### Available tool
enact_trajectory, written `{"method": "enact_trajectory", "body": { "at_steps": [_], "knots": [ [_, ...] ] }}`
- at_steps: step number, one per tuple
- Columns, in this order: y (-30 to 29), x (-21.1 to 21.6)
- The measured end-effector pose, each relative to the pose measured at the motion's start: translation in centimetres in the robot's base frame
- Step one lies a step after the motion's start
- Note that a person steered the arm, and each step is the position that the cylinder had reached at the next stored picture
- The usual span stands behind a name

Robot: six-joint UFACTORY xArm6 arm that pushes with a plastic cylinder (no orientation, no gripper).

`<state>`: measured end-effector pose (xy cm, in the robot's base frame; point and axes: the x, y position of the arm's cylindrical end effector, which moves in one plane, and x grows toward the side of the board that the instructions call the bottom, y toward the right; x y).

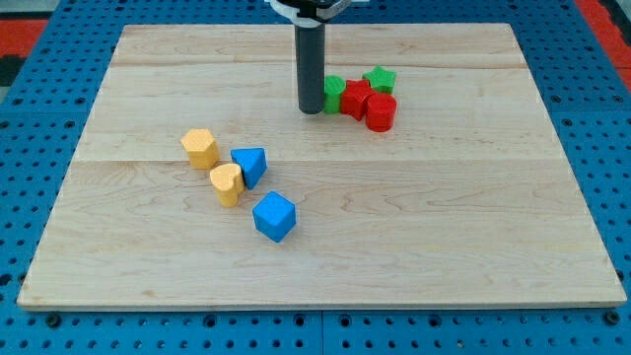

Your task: Separate the red star and red circle

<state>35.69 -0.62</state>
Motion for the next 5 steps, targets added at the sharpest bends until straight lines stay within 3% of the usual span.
{"method": "enact_trajectory", "body": {
  "at_steps": [1,2,3,5],
  "knots": [
    [1.0,2.7],
    [6.5,4.2],
    [9.8,2.5],
    [8.3,-0.7]
  ]
}}
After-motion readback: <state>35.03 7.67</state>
